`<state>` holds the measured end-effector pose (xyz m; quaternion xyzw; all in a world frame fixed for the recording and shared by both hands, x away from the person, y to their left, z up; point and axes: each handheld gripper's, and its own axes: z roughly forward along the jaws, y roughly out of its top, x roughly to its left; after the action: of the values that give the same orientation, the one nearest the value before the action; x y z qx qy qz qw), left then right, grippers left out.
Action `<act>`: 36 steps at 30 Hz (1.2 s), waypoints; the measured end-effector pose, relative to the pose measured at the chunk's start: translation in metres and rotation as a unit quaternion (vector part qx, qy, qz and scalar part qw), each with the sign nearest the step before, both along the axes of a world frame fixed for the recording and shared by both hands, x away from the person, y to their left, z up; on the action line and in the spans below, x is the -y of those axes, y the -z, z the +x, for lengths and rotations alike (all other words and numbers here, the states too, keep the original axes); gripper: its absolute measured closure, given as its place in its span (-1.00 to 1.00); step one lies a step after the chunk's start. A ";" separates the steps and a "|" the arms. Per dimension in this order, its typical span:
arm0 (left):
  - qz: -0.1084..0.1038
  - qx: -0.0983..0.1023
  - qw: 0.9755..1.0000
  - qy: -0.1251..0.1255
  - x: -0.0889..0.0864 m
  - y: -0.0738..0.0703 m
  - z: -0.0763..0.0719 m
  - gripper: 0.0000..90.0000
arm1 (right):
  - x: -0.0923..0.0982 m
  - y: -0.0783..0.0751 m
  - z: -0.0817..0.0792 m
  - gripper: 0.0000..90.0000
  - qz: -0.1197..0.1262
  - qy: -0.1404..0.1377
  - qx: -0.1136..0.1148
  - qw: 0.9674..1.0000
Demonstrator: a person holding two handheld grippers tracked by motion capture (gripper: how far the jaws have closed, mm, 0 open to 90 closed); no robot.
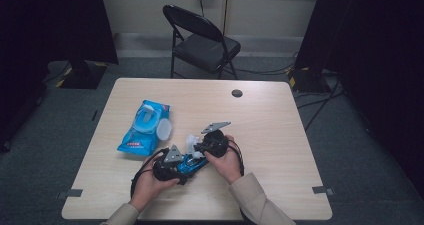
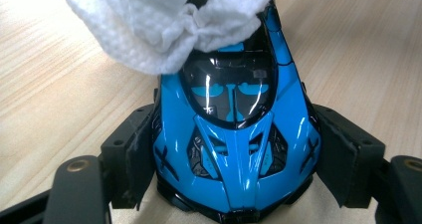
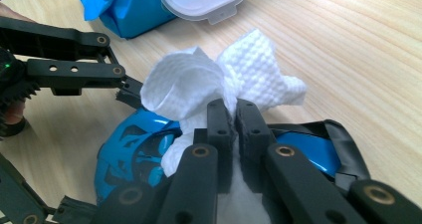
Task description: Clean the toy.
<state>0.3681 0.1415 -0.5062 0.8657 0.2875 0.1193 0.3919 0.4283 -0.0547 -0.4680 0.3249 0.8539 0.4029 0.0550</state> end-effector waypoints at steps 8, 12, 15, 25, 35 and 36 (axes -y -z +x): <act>0.000 0.000 1.000 0.000 0.000 0.000 0.000 -0.44 | 0.010 -0.001 0.005 0.93 -0.023 0.018 0.011 1.000; 0.000 0.000 1.000 0.000 0.000 0.000 0.000 -0.44 | 0.015 0.000 0.008 0.93 -0.021 0.025 0.009 0.999; 0.000 0.000 1.000 0.000 0.000 0.000 0.000 -0.44 | 0.018 0.000 0.010 0.93 -0.027 0.032 0.014 0.999; 0.000 0.000 1.000 0.000 0.000 0.000 0.000 -0.44 | 0.029 -0.001 0.015 0.93 -0.033 0.051 0.020 0.998; 0.000 0.000 1.000 0.000 0.000 0.000 0.000 -0.44 | 0.044 -0.004 0.020 0.93 -0.045 0.070 0.025 0.996; 0.000 0.000 1.000 0.000 0.000 0.000 0.000 -0.44 | 0.048 -0.004 0.021 0.93 -0.044 0.073 0.025 0.996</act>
<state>0.3680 0.1414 -0.5062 0.8655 0.2880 0.1193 0.3922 0.4496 -0.1022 -0.4636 0.3733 0.8433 0.3675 0.1198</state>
